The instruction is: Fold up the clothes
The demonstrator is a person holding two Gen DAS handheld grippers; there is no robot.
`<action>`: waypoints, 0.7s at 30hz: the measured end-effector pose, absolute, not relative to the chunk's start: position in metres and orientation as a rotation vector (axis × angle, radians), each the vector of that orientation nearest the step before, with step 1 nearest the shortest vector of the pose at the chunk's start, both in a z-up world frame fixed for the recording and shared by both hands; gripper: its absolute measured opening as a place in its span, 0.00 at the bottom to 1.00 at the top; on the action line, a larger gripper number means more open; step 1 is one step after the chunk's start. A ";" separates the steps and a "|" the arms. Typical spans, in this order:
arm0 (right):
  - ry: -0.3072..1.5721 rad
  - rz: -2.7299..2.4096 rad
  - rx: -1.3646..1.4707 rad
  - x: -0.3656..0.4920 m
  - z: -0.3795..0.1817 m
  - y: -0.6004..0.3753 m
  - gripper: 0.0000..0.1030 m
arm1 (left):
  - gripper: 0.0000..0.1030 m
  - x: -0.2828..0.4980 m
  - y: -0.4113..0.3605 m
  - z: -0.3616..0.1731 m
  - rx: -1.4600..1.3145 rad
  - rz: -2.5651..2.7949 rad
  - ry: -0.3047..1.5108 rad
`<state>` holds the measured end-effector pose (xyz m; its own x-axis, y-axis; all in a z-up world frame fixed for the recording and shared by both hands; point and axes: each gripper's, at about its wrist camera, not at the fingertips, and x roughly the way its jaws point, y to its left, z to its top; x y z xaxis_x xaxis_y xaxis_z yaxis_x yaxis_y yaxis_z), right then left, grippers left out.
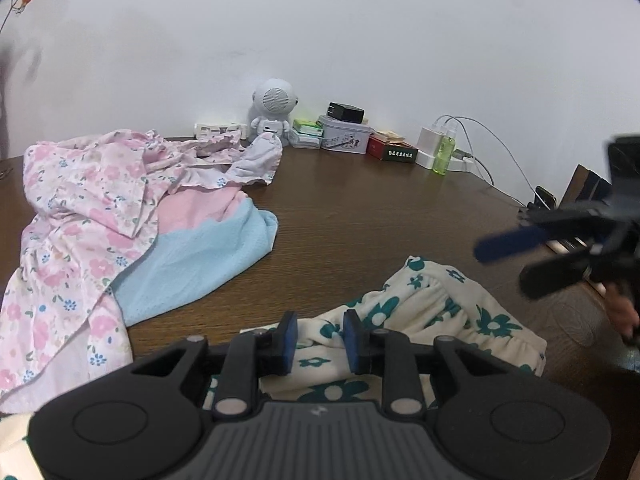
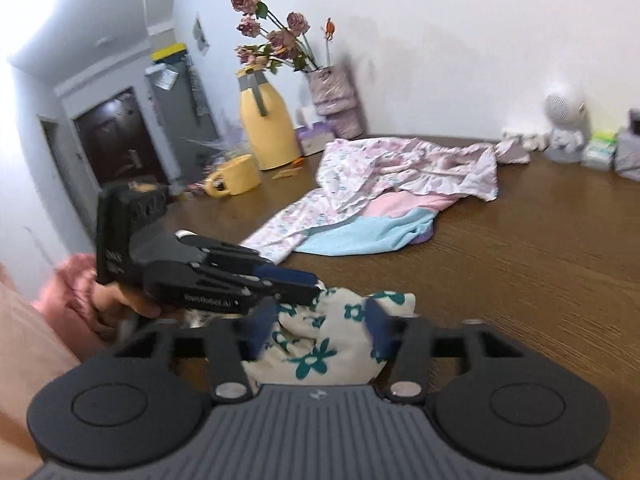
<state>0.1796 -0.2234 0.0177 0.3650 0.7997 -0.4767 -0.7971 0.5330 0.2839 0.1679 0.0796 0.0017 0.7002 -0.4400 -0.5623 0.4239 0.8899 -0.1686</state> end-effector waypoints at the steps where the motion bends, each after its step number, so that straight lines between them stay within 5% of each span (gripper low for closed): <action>1: 0.620 1.012 -0.034 0.177 0.013 -0.216 0.31 | 0.23 0.167 0.080 0.002 -0.032 -0.476 0.632; 2: 0.625 0.996 -0.072 0.174 0.008 -0.208 0.26 | 0.24 0.167 0.080 0.003 -0.037 -0.470 0.630; 13: 0.618 0.888 -0.167 0.160 -0.011 -0.181 0.26 | 0.23 0.123 0.065 0.029 0.046 -0.495 0.526; 15: 0.630 0.878 -0.067 0.161 -0.007 -0.192 0.33 | 0.22 0.127 0.058 0.020 0.085 -0.462 0.561; 18: 0.642 0.818 0.113 0.161 -0.001 -0.216 0.61 | 0.22 0.136 0.058 0.006 0.077 -0.444 0.610; 21: 0.670 0.733 0.226 0.160 -0.003 -0.232 0.69 | 0.22 0.138 0.062 0.002 0.050 -0.450 0.620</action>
